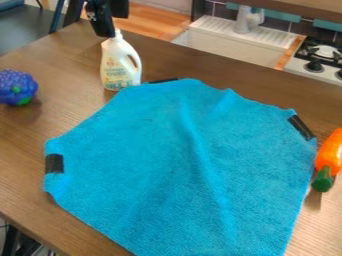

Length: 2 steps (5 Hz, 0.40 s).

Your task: Put object on the top left of the cloth.

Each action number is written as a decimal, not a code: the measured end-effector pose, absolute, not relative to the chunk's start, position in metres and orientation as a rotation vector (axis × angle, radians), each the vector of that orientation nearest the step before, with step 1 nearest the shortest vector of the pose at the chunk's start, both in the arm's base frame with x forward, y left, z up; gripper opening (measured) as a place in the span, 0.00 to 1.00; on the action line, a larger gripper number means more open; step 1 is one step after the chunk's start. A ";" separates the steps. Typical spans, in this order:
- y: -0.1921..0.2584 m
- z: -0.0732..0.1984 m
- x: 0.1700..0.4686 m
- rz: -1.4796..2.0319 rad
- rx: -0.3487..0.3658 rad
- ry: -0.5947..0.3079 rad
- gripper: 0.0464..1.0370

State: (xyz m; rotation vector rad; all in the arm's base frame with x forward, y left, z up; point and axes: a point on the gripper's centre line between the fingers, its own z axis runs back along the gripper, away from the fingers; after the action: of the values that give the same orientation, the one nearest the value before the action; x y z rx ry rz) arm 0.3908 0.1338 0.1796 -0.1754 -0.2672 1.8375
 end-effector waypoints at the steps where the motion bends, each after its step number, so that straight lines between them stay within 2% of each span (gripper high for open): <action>1: 0.134 0.165 0.392 1.844 -0.151 -0.230 0.96; 2: 0.131 0.159 0.393 1.845 -0.138 -0.222 0.96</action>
State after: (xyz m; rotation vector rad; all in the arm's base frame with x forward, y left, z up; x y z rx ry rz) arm 0.3933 0.1312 0.1594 -0.1383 -0.2221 1.8450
